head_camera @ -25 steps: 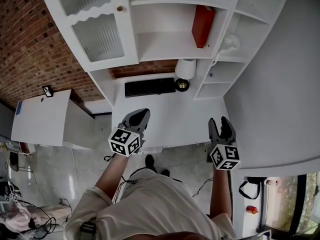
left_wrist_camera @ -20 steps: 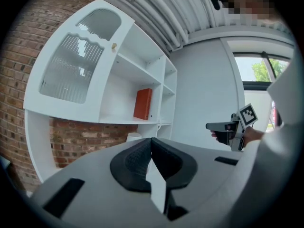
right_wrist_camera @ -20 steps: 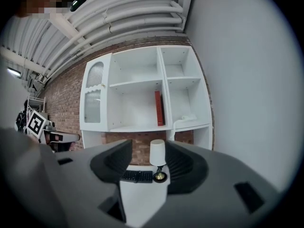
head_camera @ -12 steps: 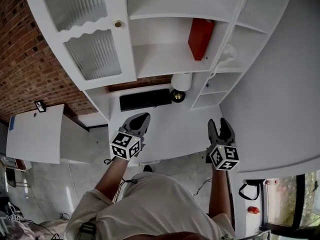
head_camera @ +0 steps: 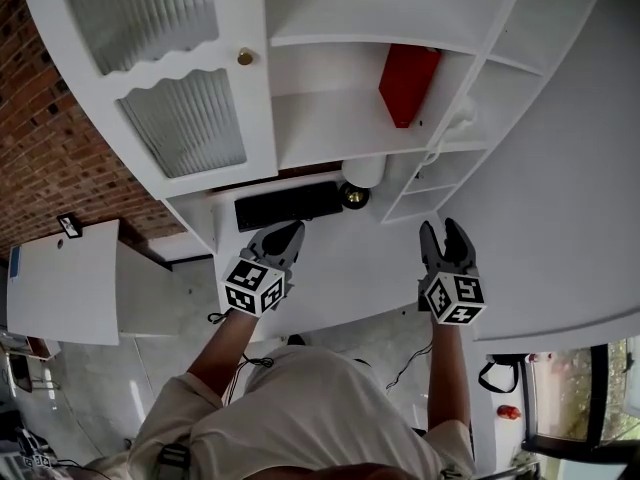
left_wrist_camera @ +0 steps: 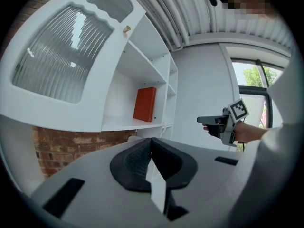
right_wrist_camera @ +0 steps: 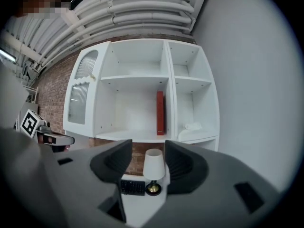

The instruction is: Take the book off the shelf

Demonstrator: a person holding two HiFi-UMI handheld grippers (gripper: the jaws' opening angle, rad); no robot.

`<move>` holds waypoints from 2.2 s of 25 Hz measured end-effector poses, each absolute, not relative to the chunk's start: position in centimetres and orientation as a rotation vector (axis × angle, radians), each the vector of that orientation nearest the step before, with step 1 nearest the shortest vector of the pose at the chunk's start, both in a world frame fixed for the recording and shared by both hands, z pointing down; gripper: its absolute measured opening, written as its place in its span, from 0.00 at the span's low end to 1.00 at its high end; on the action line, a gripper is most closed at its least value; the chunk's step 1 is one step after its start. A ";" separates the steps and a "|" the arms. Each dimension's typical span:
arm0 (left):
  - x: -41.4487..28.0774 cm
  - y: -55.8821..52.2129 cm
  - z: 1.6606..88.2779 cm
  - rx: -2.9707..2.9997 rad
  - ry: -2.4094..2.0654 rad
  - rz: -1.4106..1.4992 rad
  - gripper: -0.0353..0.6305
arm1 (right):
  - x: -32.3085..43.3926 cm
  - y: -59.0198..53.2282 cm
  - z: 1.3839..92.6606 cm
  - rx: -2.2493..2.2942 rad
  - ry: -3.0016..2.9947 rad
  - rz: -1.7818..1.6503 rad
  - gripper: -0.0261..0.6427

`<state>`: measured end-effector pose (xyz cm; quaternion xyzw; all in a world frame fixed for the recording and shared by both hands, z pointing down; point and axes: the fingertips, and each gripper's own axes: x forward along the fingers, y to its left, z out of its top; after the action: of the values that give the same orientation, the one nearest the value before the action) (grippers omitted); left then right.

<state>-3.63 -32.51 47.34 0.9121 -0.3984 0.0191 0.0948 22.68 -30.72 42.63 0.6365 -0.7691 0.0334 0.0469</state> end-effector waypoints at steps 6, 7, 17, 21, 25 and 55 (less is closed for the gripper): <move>-3.9 -34.2 46.6 2.740 -1.128 0.066 0.04 | 21.2 -33.3 41.5 1.943 -2.345 0.076 0.34; -3.9 -34.5 46.6 2.741 -1.120 0.066 0.04 | 20.9 -33.7 41.4 1.942 -2.344 0.072 0.34; -3.7 -36.3 46.7 2.721 -1.105 0.063 0.04 | 18.6 -38.1 41.2 1.899 -2.363 0.073 0.34; -3.2 -37.1 46.7 2.713 -1.129 0.070 0.04 | 18.9 -40.2 40.8 1.892 -2.371 0.073 0.34; -2.5 -37.8 46.4 2.705 -1.161 0.079 0.04 | 19.0 -42.3 41.1 1.874 -2.373 0.085 0.34; 2.7 -42.7 41.9 2.731 -1.258 0.011 0.04 | 21.7 -59.0 38.0 2.092 -2.229 0.189 0.35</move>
<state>2.70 -42.69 41.93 0.9061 -0.4175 0.0035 0.0675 21.68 -59.02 38.03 0.6826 -0.7271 0.0616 0.0394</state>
